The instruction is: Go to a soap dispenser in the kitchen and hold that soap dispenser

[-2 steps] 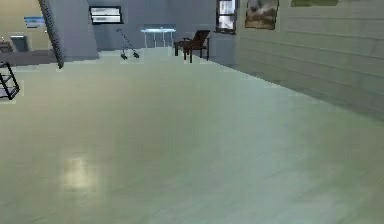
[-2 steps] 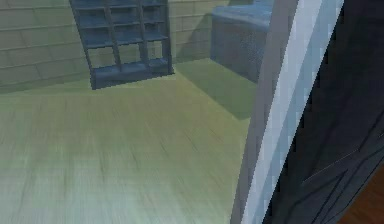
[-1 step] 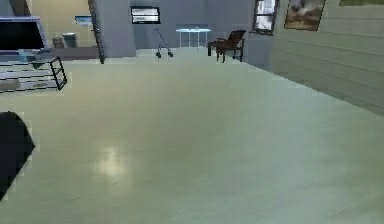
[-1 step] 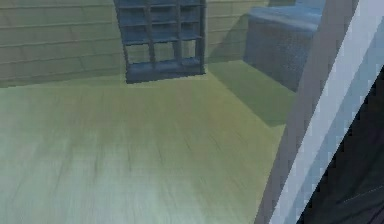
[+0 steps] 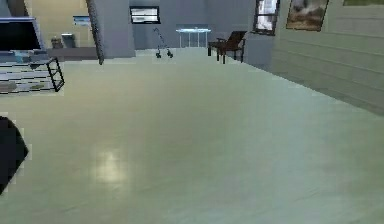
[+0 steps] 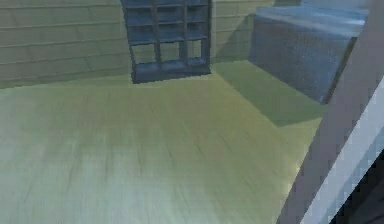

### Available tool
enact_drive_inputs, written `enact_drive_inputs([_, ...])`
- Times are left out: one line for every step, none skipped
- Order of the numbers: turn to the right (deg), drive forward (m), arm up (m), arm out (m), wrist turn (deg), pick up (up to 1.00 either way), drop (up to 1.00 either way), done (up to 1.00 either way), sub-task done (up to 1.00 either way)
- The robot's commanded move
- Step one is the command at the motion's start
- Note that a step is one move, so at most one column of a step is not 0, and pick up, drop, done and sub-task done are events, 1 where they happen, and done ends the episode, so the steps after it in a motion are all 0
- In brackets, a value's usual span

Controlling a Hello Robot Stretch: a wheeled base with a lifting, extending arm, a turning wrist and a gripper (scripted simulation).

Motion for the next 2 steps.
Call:
enact_drive_inputs([45.0,0.00,0.00,0.00,0.0,0.00,0.00,0.00,0.00])
enact_drive_inputs([21.0,0.00,0.00,0.00,0.0,0.00,0.00,0.00,0.00])
